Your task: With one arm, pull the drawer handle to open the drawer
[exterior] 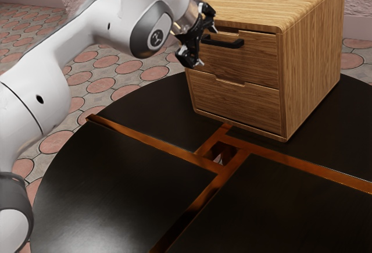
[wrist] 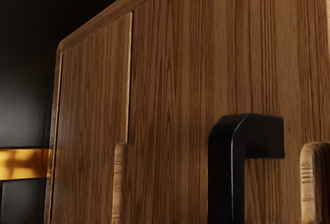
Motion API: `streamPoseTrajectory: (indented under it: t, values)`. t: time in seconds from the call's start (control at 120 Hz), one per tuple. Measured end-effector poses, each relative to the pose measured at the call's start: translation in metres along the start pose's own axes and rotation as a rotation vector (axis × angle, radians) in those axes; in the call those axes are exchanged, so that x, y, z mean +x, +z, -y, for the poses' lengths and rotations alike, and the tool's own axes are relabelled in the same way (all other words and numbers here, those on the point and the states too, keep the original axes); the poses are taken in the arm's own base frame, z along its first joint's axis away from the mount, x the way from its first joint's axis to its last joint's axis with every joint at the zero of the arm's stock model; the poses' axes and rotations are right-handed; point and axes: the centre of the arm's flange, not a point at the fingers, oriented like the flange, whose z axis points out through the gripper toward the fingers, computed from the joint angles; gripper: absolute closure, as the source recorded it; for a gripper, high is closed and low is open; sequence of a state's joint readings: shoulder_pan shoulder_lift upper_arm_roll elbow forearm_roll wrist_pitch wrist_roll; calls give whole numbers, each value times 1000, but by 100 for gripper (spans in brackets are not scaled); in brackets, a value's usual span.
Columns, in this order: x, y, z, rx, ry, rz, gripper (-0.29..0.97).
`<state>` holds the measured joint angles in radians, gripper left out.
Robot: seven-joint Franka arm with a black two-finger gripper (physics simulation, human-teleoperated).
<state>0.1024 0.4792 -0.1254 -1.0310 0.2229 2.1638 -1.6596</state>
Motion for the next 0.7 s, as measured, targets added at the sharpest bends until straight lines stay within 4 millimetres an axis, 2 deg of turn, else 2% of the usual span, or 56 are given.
streamPoseTrajectory:
  t: [0.317,0.517,0.7]
  values:
    - [1,12,1,-12,18,4,1]
    - [1,12,0,-23,30,5,27]
    - [1,11,-1,-27,43,4,39]
